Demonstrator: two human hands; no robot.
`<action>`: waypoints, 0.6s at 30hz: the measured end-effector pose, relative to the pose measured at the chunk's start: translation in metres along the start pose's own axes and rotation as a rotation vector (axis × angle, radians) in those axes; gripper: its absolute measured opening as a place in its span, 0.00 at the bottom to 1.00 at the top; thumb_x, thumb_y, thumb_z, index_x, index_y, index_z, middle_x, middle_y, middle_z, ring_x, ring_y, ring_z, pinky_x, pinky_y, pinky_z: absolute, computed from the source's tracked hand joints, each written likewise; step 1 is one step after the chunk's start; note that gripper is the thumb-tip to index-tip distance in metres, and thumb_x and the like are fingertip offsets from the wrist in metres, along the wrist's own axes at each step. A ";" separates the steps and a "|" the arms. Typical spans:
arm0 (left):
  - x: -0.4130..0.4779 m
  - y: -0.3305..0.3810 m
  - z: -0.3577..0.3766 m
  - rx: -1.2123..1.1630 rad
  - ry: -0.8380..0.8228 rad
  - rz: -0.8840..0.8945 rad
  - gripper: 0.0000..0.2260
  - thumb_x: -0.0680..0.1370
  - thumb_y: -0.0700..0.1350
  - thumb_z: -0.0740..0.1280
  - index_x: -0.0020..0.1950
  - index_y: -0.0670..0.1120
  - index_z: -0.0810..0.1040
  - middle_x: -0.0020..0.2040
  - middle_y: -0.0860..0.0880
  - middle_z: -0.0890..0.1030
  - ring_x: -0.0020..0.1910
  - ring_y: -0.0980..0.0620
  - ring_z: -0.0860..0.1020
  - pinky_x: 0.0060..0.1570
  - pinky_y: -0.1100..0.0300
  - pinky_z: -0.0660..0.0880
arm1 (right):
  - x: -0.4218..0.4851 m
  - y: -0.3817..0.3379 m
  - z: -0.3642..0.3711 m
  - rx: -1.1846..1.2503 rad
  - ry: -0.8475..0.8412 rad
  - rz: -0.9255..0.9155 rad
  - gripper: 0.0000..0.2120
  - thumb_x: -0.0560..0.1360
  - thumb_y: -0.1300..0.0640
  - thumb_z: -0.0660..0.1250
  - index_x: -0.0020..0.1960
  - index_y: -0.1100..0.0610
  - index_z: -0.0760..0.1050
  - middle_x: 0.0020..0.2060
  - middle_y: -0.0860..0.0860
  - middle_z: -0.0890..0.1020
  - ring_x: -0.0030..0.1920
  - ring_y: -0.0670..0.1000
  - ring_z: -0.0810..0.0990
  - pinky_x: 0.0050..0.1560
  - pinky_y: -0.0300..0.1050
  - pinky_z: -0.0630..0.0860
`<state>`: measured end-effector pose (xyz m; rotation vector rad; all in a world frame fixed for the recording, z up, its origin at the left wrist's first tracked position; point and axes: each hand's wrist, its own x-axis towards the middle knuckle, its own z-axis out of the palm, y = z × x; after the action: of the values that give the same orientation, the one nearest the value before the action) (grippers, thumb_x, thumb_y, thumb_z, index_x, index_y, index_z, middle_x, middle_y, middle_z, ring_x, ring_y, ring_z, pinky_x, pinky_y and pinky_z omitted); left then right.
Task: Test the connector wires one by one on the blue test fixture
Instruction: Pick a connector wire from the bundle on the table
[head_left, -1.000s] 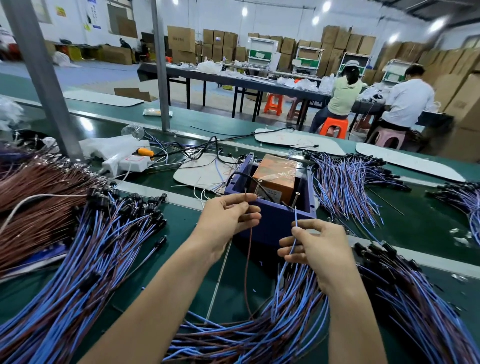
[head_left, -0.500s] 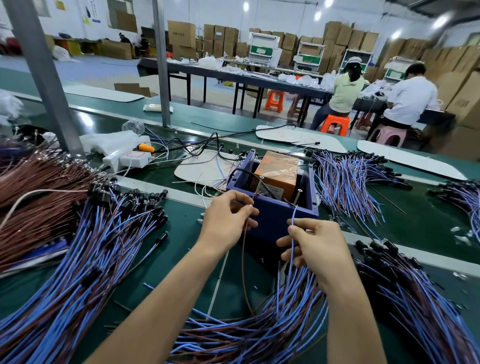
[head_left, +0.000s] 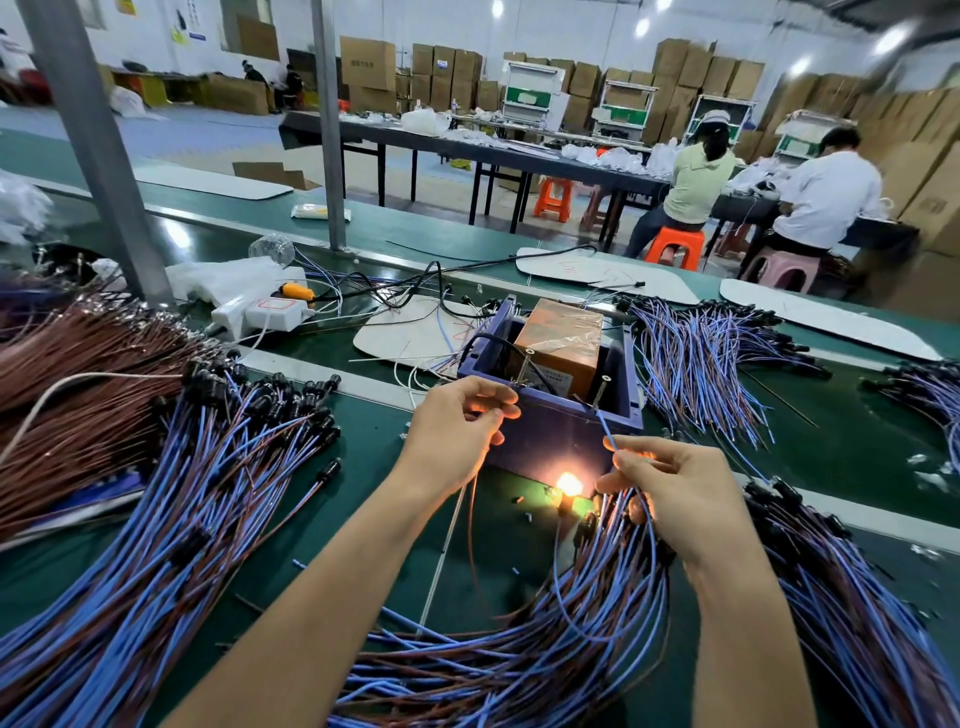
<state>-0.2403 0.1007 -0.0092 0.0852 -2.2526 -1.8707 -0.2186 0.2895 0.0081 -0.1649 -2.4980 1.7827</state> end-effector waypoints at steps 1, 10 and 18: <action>0.000 0.000 0.000 0.010 -0.001 0.001 0.13 0.78 0.35 0.63 0.43 0.53 0.78 0.43 0.52 0.84 0.30 0.59 0.76 0.32 0.70 0.71 | 0.000 0.000 0.000 0.000 0.001 0.000 0.06 0.77 0.62 0.66 0.48 0.53 0.81 0.28 0.51 0.84 0.24 0.43 0.74 0.26 0.35 0.70; -0.001 0.001 -0.001 0.031 -0.003 0.035 0.12 0.78 0.35 0.63 0.44 0.52 0.78 0.44 0.52 0.84 0.26 0.64 0.73 0.28 0.74 0.68 | -0.001 0.000 0.002 0.018 0.003 -0.030 0.07 0.76 0.64 0.67 0.47 0.55 0.81 0.25 0.51 0.82 0.22 0.40 0.74 0.31 0.40 0.69; -0.001 0.000 -0.002 0.065 -0.018 0.029 0.12 0.78 0.36 0.64 0.44 0.54 0.78 0.43 0.56 0.84 0.26 0.62 0.73 0.30 0.72 0.68 | -0.003 -0.003 0.002 0.007 0.000 -0.030 0.08 0.77 0.63 0.67 0.44 0.51 0.80 0.27 0.51 0.83 0.23 0.39 0.75 0.35 0.43 0.69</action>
<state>-0.2394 0.0990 -0.0094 0.0457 -2.3136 -1.7913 -0.2156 0.2866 0.0105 -0.1265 -2.4800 1.7803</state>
